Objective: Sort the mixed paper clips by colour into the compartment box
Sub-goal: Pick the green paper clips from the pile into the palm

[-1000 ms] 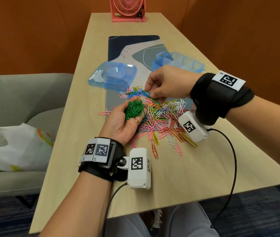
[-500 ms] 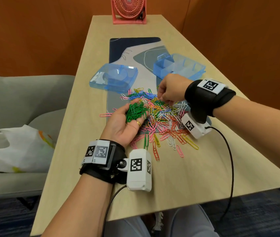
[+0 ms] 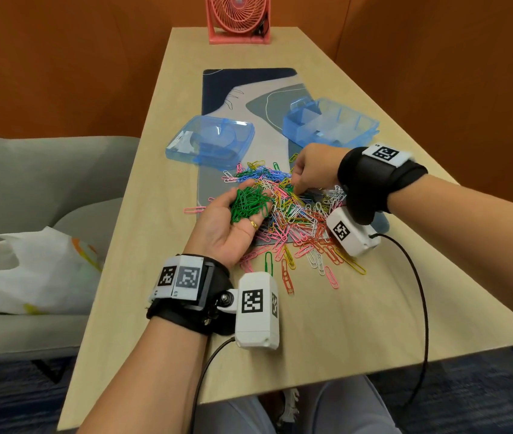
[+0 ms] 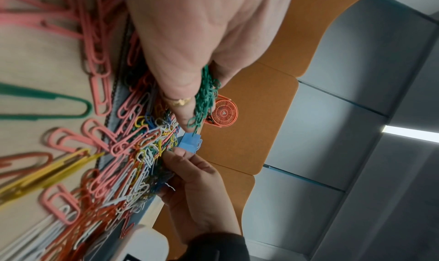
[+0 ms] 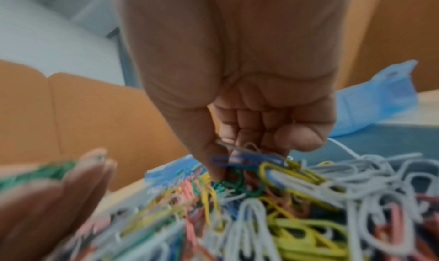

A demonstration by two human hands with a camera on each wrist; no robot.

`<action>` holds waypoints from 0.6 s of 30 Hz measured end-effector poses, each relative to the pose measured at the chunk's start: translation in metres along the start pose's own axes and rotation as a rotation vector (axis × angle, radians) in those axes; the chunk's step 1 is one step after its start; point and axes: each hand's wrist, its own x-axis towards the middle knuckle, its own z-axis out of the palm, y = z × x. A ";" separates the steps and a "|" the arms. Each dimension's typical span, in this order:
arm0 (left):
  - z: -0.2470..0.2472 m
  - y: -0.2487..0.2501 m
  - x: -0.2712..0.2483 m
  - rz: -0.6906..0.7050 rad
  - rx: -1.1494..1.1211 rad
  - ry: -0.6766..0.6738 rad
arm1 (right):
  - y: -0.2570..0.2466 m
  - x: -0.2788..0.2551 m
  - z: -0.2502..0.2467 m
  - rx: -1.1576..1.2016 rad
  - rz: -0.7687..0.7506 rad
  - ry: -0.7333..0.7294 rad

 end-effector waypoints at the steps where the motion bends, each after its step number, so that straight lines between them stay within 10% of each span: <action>1: 0.000 0.000 0.000 0.000 0.001 0.002 | 0.002 0.000 -0.002 0.051 0.008 -0.014; 18: -0.001 0.000 0.001 0.004 0.026 0.000 | 0.014 -0.011 -0.016 0.517 0.083 -0.055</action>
